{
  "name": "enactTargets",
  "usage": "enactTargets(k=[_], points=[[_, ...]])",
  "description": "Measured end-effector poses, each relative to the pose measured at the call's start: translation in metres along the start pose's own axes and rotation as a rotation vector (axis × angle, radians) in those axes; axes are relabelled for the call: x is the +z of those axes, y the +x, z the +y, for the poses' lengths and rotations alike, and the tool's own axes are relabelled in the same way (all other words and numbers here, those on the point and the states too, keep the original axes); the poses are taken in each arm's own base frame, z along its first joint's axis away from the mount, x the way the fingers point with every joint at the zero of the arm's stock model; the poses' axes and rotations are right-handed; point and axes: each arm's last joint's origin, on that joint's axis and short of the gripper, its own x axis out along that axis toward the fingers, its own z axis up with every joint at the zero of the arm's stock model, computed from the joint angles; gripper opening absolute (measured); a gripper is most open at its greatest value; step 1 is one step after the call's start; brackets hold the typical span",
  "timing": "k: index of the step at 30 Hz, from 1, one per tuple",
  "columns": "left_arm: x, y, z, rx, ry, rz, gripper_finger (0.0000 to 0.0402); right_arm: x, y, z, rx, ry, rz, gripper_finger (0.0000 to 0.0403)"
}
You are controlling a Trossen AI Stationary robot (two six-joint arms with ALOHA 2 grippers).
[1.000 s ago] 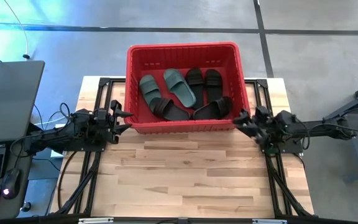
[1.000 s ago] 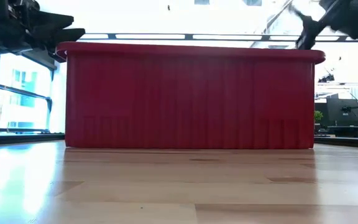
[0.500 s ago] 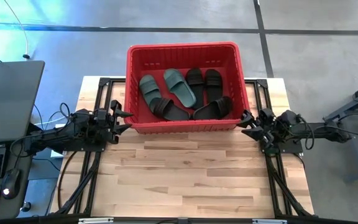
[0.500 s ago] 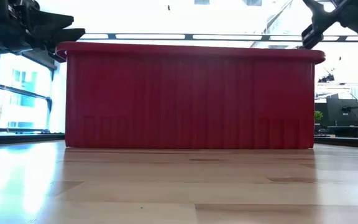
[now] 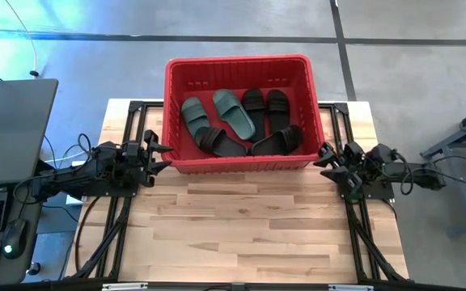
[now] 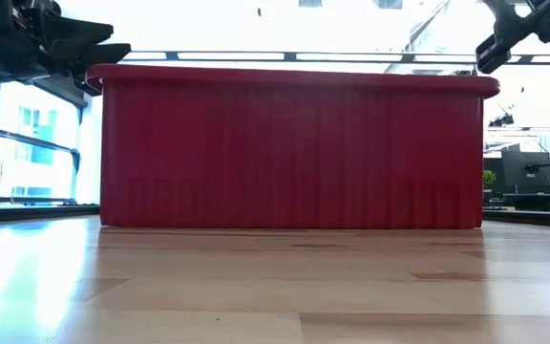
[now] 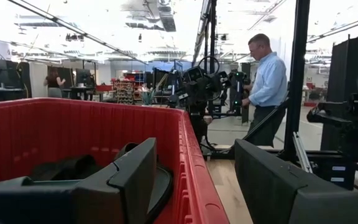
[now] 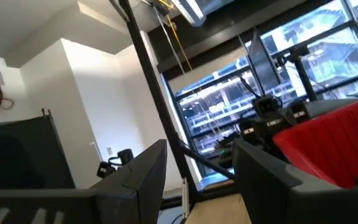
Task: Pick and place slides into bin
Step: Return to Home Position
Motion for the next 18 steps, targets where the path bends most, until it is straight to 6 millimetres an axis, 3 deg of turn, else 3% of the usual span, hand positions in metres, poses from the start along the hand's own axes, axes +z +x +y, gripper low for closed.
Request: enactTargets(k=[7, 18], points=[[0.000, 0.000, 0.000, 0.000, 0.000, 0.000, 0.0200, 0.000, 0.000, 0.000, 0.001, -0.006, 0.002, 0.0173], [0.000, 0.000, 0.000, 0.000, 0.000, 0.000, 0.0200, 0.018, -0.005, 0.020, 0.384, -0.002, -0.064, 0.0172]])
